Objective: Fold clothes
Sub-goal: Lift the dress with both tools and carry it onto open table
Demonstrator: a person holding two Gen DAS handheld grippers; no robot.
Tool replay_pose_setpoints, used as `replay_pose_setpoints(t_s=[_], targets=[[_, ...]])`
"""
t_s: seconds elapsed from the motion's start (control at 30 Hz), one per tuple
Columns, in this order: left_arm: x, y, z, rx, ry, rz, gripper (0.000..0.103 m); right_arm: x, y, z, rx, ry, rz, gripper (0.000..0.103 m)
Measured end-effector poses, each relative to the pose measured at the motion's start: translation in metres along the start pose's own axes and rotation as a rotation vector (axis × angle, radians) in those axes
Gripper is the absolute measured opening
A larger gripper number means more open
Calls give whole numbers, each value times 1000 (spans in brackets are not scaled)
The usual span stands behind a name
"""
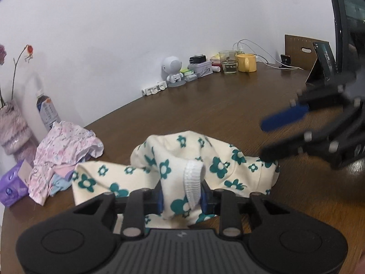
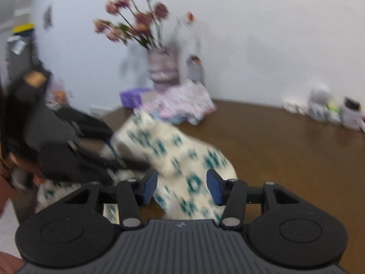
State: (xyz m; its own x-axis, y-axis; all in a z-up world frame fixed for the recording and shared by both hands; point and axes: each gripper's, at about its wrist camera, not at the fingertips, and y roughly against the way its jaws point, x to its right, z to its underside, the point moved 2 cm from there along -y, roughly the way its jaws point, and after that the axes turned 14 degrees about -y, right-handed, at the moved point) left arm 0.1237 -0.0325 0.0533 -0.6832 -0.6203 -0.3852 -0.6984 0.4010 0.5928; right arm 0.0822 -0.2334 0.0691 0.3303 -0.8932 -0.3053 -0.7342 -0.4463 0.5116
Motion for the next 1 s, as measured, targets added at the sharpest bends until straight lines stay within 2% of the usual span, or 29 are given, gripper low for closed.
replay_pose_setpoints(t_s=[0.13,0.27,0.3,0.33,0.4,0.43,0.5,0.6,0.63,0.67,0.7,0.73,0.83,1.0], targets=[[-3,12,8,0,-6,-25,38,-9,-22,22,-89,-20,10,42],[0,29,13,-5,-43,-70,38,-21,-45,35,-108,18,118,38],[1,32,13,-5,-65,-89,38,-22,-49,37,-108,29,148,33],[4,35,11,1,-93,-110,38,-22,-47,39,-98,32,158,25],[12,41,7,20,-158,-149,41,-21,-42,43,-79,38,178,17],[18,42,3,34,-199,-161,46,-21,-39,44,-70,41,188,11],[32,41,-4,53,-292,-192,51,-21,-34,48,-50,47,208,10],[54,31,-14,46,-449,-269,51,-21,-26,53,-22,57,237,10],[62,26,-15,34,-506,-291,48,-21,-22,53,-12,72,243,9],[67,20,-15,11,-558,-307,29,-22,-18,54,-2,87,249,9],[71,15,-13,-15,-593,-318,16,-21,-14,55,6,98,263,9],[72,14,-12,-23,-591,-317,4,-20,-10,56,15,107,278,9],[70,17,-7,-19,-539,-298,3,0,0,59,27,74,336,7],[61,43,-9,83,-292,-297,3,16,8,66,55,-10,353,10]])
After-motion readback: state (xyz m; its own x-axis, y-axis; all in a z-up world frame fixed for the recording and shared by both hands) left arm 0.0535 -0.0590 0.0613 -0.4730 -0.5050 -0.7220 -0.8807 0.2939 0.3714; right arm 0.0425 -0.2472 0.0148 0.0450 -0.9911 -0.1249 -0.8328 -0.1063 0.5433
